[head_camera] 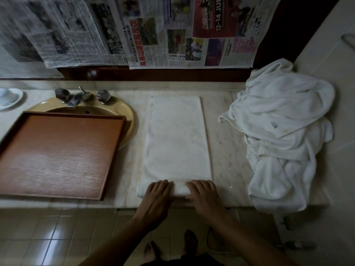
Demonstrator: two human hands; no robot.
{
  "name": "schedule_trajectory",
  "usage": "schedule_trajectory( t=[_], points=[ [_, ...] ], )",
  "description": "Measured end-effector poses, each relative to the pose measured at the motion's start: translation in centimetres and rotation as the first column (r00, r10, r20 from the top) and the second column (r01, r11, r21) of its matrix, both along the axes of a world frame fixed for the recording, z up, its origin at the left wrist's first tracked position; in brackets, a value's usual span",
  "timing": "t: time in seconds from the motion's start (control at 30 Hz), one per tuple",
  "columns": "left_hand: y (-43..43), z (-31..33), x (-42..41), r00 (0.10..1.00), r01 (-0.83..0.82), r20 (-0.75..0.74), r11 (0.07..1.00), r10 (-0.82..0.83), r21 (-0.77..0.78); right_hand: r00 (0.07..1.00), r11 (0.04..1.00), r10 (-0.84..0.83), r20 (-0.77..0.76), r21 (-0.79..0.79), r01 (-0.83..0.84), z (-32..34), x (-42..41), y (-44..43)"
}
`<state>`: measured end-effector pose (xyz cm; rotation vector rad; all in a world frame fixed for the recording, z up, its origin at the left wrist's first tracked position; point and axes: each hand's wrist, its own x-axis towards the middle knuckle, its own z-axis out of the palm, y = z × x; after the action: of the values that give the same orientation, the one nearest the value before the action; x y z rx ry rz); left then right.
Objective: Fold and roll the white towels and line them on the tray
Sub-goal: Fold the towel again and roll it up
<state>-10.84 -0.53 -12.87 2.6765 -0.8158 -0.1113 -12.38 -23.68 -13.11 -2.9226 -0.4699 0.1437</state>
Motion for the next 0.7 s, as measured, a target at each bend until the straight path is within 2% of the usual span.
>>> schedule_trajectory(
  t=[0.2, 0.33, 0.4, 0.47, 0.6, 0.7],
  points=[
    [1.0, 0.7, 0.2, 0.998, 0.049, -0.043, 0.999, -0.048, 0.005, 0.982, 0.997, 0.035, -0.184, 0.068, -0.023, 2.4, 0.1, -0.2],
    [0.9, 0.8, 0.3, 0.994, 0.065, -0.092, 0.998, -0.064, 0.007, 0.978, 0.998, 0.017, -0.207, 0.057, -0.005, 3.3, 0.3, -0.2],
    [0.8, 0.4, 1.5, 0.986, 0.076, -0.158, 0.992, -0.058, 0.104, 0.983, 0.999, -0.004, -0.181, 0.046, 0.012, 3.4, 0.6, 0.3],
    [0.4, 0.3, 2.7, 0.980, 0.092, -0.192, 0.978, -0.056, 0.185, 0.989, 0.986, -0.097, -0.112, 0.121, 0.111, 3.4, 0.7, 1.0],
    [-0.5, 0.8, 4.3, 0.919, -0.098, -0.376, 0.993, 0.118, 0.071, 0.992, 0.981, -0.070, 0.102, 0.188, 0.050, 2.3, -1.6, 2.7],
    [-0.2, 0.1, 4.9, 0.929, -0.115, -0.338, 0.985, 0.152, 0.129, 0.989, 0.995, -0.054, 0.140, 0.095, 0.041, 1.1, -3.6, 4.2]
  ],
)
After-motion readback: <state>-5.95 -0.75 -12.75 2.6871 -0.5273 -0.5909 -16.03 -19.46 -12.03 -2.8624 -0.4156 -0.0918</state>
